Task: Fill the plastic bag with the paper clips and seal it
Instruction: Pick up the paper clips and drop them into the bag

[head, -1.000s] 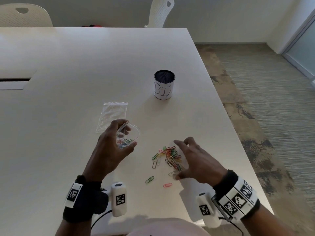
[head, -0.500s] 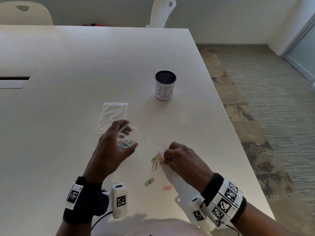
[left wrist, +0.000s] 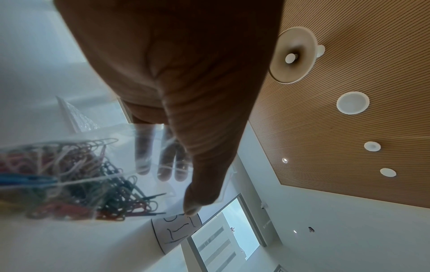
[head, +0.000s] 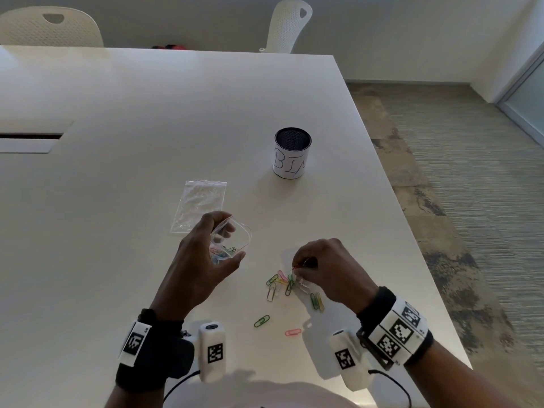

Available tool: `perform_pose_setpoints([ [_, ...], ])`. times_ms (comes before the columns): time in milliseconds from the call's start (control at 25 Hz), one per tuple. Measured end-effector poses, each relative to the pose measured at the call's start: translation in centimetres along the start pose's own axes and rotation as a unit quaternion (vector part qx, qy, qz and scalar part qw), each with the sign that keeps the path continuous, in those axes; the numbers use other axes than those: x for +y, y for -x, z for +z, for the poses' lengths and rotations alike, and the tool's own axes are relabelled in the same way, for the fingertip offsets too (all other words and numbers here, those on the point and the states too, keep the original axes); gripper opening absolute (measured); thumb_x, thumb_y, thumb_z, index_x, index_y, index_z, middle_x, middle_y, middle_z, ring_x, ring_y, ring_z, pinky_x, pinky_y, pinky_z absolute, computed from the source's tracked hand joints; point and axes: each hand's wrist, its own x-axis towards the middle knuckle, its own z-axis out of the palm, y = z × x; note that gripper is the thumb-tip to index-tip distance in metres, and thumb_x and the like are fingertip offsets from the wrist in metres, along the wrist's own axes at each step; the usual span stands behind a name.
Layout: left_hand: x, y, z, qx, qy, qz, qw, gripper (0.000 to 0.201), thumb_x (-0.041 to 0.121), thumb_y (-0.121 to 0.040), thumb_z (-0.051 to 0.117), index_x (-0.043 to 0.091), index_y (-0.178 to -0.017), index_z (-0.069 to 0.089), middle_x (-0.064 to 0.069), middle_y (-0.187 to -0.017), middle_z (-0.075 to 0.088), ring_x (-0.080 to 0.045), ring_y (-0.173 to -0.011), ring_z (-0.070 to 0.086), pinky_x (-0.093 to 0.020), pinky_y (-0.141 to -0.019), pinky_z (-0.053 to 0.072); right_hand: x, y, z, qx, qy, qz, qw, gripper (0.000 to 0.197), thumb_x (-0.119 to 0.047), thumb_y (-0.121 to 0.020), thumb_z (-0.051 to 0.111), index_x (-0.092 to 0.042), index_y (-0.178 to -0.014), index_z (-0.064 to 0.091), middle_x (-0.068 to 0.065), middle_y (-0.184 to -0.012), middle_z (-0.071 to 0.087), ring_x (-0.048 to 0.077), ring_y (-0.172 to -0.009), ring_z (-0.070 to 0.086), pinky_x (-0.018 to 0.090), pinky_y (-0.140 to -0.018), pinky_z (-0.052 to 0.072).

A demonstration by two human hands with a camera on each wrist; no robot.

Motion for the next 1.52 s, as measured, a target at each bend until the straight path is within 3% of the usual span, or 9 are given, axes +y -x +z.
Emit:
perform_pose_setpoints([
  [120, -0.1, 0.0, 0.1, -0.004, 0.001, -0.004, 1.000, 0.062, 0.023, -0.081, 0.086, 0.028, -0.130, 0.050, 0.015, -0.114, 0.064, -0.004, -0.106, 0.064, -0.009, -0.079, 0.050, -0.7, -0.7, -1.5, 0.002, -0.121, 0.036, 0.992, 0.007, -0.008, -0.084, 0.083, -0.010, -0.090, 0.081, 0.002, -0.082, 0.080, 0.011, -0.076, 0.077, 0.032, -0.082, 0.065],
  [280, 0.0, -0.1, 0.3, -0.007, 0.002, -0.004, 1.000, 0.063, 0.022, -0.080, 0.086, 0.027, -0.131, 0.049, 0.014, -0.114, 0.063, -0.001, -0.107, 0.063, -0.006, -0.079, 0.051, -3.7, -1.8, -3.2, 0.014, -0.235, -0.006, 0.972, 0.008, -0.006, -0.083, 0.083, -0.006, -0.091, 0.080, 0.011, -0.082, 0.080, 0.030, -0.084, 0.078, 0.046, -0.087, 0.064],
  [480, 0.1, -0.2, 0.4, -0.005, 0.000, -0.009, 1.000, 0.063, 0.025, -0.080, 0.086, 0.028, -0.131, 0.049, 0.012, -0.111, 0.064, -0.007, -0.102, 0.067, -0.012, -0.077, 0.055, -8.5, -4.1, -2.2, 0.046, -0.265, -0.098, 0.958, 0.009, -0.005, -0.083, 0.083, -0.005, -0.091, 0.080, 0.008, -0.083, 0.081, 0.024, -0.080, 0.079, 0.037, -0.082, 0.065],
  [640, 0.7, -0.1, 0.2, -0.001, 0.014, -0.019, 1.000, 0.060, 0.021, -0.081, 0.086, 0.029, -0.128, 0.049, 0.008, -0.109, 0.067, -0.009, -0.094, 0.070, -0.009, -0.070, 0.052, -9.5, -5.4, 0.2, 0.067, -0.186, -0.141, 0.970, 0.010, -0.006, -0.083, 0.084, -0.009, -0.092, 0.081, 0.002, -0.087, 0.082, 0.007, -0.080, 0.078, 0.032, -0.079, 0.065],
  [880, 0.5, 0.1, 0.1, -0.002, 0.015, -0.015, 1.000, 0.058, 0.018, -0.082, 0.084, 0.026, -0.128, 0.050, 0.005, -0.111, 0.069, -0.008, -0.093, 0.071, -0.011, -0.070, 0.053, -10.1, -5.0, 0.4, 0.055, -0.074, -0.198, 0.976, 0.015, -0.010, -0.087, 0.080, -0.014, -0.101, 0.083, 0.001, -0.097, 0.082, 0.006, -0.085, 0.078, 0.025, -0.077, 0.063],
  [1080, 0.5, 0.0, 0.2, 0.004, 0.004, -0.011, 1.000, 0.059, 0.019, -0.081, 0.086, 0.023, -0.128, 0.051, 0.007, -0.111, 0.065, -0.008, -0.100, 0.068, -0.005, -0.074, 0.050, -9.2, -4.6, -1.6, 0.099, -0.061, -0.191, 0.975, 0.007, -0.012, -0.088, 0.080, -0.014, -0.093, 0.083, -0.003, -0.086, 0.081, 0.002, -0.076, 0.074, 0.024, -0.074, 0.061],
  [1200, 0.2, 0.0, 0.2, 0.003, -0.001, -0.005, 1.000, 0.061, 0.024, -0.081, 0.085, 0.026, -0.131, 0.050, 0.013, -0.113, 0.064, -0.006, -0.105, 0.066, -0.010, -0.079, 0.053, -6.7, -3.6, -3.0, 0.065, -0.027, -0.143, 0.987, 0.009, -0.015, -0.087, 0.082, -0.015, -0.095, 0.081, -0.003, -0.087, 0.079, 0.005, -0.075, 0.073, 0.026, -0.075, 0.061],
  [1320, -0.1, 0.0, 0.1, 0.003, 0.004, -0.005, 1.000, 0.061, 0.025, -0.082, 0.085, 0.027, -0.132, 0.049, 0.015, -0.113, 0.064, 0.001, -0.106, 0.063, -0.006, -0.080, 0.049, -3.5, -2.0, -4.2, -0.032, 0.056, -0.058, 0.996, 0.037, -0.033, -0.082, 0.085, -0.017, -0.114, 0.074, -0.002, -0.104, 0.074, 0.007, -0.085, 0.069, 0.032, -0.081, 0.061],
  [1520, 0.0, -0.1, 0.2, 0.000, 0.004, -0.004, 1.000, 0.062, 0.023, -0.082, 0.085, 0.024, -0.132, 0.050, 0.012, -0.113, 0.064, 0.004, -0.104, 0.062, -0.002, -0.077, 0.046, -1.1, 1.7, -3.5, -0.176, 0.207, 0.029, 0.962, 0.103, -0.057, -0.068, 0.087, -0.025, -0.152, 0.036, -0.006, -0.141, 0.046, 0.013, -0.121, 0.055, 0.029, -0.102, 0.051],
])
